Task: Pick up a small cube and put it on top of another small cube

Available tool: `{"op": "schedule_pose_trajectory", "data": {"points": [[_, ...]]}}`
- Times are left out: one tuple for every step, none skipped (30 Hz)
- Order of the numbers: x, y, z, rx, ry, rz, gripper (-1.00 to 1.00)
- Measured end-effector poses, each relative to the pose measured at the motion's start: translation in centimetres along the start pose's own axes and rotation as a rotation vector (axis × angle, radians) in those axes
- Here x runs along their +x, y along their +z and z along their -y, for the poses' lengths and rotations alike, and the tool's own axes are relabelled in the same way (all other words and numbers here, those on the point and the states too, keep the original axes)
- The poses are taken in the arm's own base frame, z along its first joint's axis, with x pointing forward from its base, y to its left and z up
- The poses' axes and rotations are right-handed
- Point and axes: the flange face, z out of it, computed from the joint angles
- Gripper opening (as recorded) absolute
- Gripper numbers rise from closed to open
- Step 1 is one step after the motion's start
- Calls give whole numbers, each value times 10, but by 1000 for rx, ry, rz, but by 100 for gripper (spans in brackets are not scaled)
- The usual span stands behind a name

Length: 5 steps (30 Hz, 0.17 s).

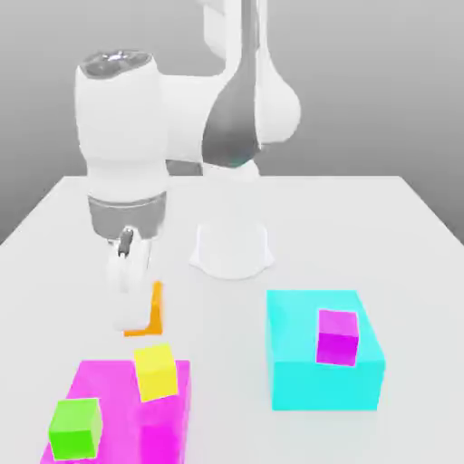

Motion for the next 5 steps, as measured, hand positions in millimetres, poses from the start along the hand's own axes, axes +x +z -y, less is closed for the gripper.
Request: {"op": "schedule_pose_trajectory", "data": {"points": [[0, 12, -1, 0, 0, 1, -100], [-1, 21, -2, -1, -1, 2, 100], [-1, 21, -2, -1, -2, 2, 100], [-1, 21, -2, -1, -2, 2, 100], [-1, 21, -2, -1, -2, 2, 100]]}}
